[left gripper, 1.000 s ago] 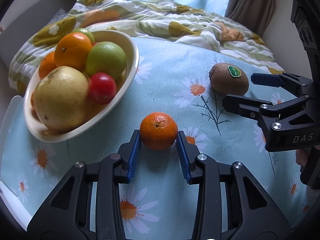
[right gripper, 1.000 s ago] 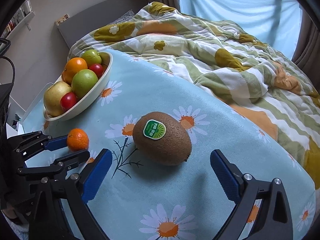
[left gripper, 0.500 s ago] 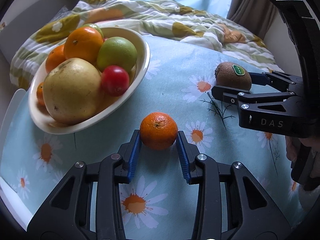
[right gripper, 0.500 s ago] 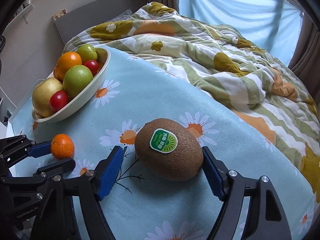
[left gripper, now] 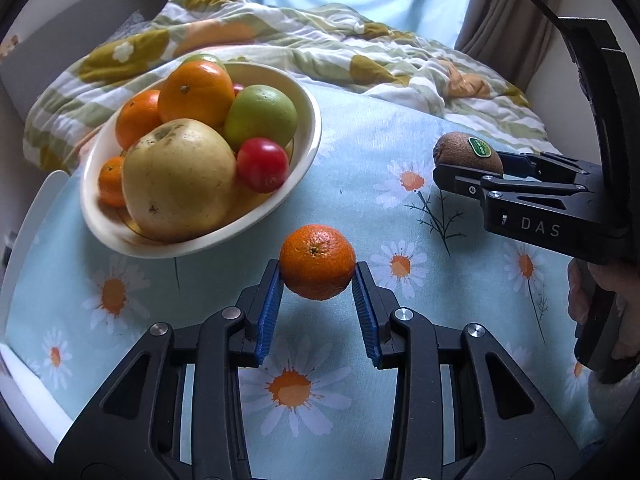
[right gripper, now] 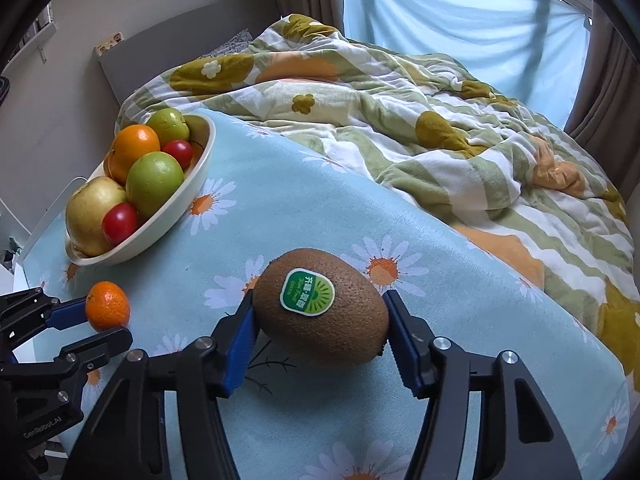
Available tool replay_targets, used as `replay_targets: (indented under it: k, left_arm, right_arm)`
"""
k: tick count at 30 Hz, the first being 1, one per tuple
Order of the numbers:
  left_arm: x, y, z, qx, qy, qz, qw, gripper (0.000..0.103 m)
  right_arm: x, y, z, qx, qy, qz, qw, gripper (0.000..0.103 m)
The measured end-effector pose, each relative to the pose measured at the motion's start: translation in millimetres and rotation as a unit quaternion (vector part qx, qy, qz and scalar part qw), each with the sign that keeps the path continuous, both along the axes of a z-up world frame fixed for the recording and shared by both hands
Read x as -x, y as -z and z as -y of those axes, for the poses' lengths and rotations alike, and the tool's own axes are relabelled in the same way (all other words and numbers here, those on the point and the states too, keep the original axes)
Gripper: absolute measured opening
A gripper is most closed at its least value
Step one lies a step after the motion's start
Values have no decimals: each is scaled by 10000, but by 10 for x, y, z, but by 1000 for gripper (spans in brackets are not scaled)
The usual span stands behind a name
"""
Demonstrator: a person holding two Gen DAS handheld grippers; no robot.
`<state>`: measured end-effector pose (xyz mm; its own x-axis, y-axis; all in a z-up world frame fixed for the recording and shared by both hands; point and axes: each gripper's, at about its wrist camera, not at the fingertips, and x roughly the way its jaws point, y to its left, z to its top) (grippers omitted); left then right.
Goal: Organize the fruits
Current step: 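Carry the tangerine to the bowl with the left tool while the right tool carries the kiwi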
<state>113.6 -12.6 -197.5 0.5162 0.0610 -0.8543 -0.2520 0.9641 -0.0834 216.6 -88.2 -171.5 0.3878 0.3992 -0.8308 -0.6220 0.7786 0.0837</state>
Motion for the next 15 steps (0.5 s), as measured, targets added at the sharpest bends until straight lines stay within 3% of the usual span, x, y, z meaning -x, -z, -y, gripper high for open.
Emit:
replay_targets:
  k: [9,15]
  left_arm:
    - [217,-401,-111,-28,65,293,9995,42]
    - [341,-720,-392,-84,256,508,9983,42]
  right_arm:
    - [187,-395,-115,-125,-41,83,9999,56]
    - [364,-726,-282,-259,194,75,9994,56]
